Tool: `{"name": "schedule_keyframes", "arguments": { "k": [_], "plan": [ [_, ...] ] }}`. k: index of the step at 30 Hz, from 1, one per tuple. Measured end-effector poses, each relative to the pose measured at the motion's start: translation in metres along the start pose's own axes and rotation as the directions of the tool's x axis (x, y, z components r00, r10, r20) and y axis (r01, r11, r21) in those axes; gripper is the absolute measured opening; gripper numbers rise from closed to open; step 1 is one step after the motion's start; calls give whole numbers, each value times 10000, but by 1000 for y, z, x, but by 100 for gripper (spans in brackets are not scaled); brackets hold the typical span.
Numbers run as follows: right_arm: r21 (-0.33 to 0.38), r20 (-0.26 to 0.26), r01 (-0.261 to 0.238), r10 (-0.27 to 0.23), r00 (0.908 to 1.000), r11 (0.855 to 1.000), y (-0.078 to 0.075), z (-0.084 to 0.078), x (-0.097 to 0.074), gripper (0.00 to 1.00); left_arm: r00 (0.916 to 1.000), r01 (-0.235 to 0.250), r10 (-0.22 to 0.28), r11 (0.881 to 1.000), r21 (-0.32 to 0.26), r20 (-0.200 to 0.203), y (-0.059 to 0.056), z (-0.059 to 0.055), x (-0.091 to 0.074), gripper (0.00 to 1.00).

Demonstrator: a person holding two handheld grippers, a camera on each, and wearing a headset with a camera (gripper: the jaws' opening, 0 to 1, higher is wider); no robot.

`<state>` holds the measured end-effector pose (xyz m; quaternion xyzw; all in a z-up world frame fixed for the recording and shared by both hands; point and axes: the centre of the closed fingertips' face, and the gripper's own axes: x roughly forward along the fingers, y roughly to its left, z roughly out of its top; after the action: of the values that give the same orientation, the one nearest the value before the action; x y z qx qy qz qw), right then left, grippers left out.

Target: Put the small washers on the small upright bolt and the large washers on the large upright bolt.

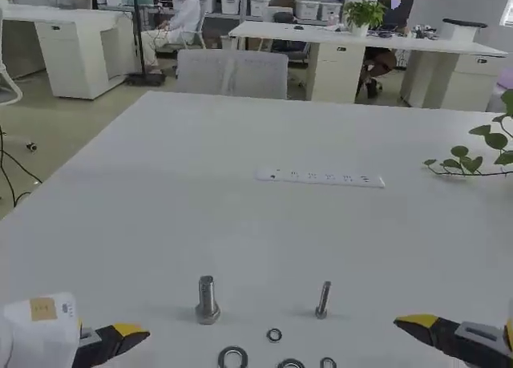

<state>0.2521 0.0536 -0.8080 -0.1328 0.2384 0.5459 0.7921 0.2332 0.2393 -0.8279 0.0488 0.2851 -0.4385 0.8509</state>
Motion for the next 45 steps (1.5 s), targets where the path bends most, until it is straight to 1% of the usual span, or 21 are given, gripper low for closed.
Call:
{"name": "schedule_keyframes", "arguments": {
  "k": [8,18,45],
  "plan": [
    [21,-45,14,-14,10000,10000,3,-1,0,97,10000,53,-53,10000,17,24,-1,0,0,95],
    [18,-11,157,-157,9999,9999,1,0,0,97,10000,52,-53,10000,51,79,0,0,1,95],
    [-10,-101,11,-11,9999,10000,2,-4,1,96,10000,-38,37,10000,47,84,0,0,0,95]
  ]
}}
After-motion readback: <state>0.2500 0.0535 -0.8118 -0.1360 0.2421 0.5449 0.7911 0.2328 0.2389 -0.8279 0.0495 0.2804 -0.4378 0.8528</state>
